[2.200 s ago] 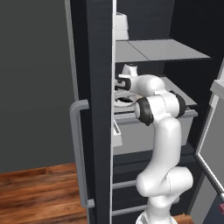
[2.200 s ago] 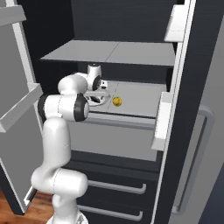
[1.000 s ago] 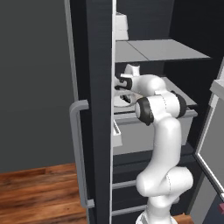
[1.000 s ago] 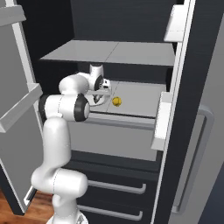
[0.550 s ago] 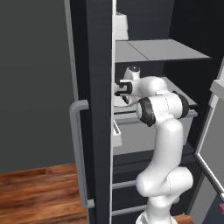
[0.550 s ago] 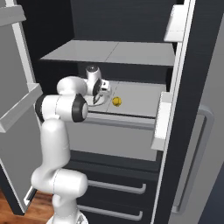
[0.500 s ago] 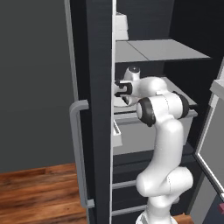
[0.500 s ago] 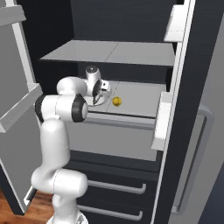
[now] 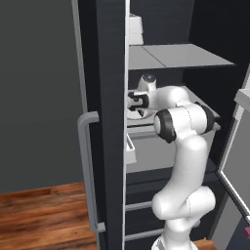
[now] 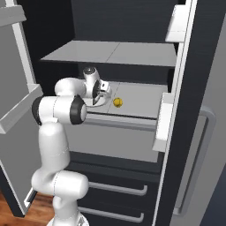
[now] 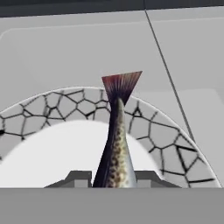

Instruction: Retrieve the fish from the fridge and place it on the cutting board.

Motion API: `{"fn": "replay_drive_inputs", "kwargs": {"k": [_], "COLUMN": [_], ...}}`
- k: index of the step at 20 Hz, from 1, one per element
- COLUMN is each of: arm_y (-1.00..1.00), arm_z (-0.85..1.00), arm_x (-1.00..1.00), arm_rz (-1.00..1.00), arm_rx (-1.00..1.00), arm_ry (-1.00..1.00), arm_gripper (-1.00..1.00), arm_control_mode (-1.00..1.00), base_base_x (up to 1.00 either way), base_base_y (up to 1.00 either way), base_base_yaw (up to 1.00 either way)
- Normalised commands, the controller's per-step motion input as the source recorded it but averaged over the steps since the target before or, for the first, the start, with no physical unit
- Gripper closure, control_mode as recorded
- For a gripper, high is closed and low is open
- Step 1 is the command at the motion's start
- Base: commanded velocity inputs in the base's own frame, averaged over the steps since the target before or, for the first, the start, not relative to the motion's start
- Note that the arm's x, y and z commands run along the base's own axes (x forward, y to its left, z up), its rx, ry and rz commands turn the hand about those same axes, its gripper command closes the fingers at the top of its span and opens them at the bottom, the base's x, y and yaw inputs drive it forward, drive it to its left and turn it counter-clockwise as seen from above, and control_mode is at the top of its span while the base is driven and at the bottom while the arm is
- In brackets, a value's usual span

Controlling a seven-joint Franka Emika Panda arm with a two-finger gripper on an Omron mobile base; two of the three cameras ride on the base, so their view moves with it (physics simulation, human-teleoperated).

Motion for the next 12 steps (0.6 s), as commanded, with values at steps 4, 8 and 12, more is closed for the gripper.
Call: {"fn": "replay_drive_inputs", "kwargs": {"k": [4,8,12], "arm_y": [0.0,0.0,0.0], "arm_z": [0.16,-0.01,0.0], "arm_x": [-0.2,-0.36,-0.47], "arm_rz": [-0.03,-0.04,-0.01], "arm_rx": [0.0,0.0,0.0], "arm_ry": [0.02,-0.04,-0.11], "arm_gripper": [1.0,1.0,1.0], "arm_control_mode": [-1.0,-1.0,-1.0], "base_base_x": [0.0,0.0,0.0], "base_base_y": [0.0,0.0,0.0], "base_base_yaw": [0.0,0.0,0.0]}}
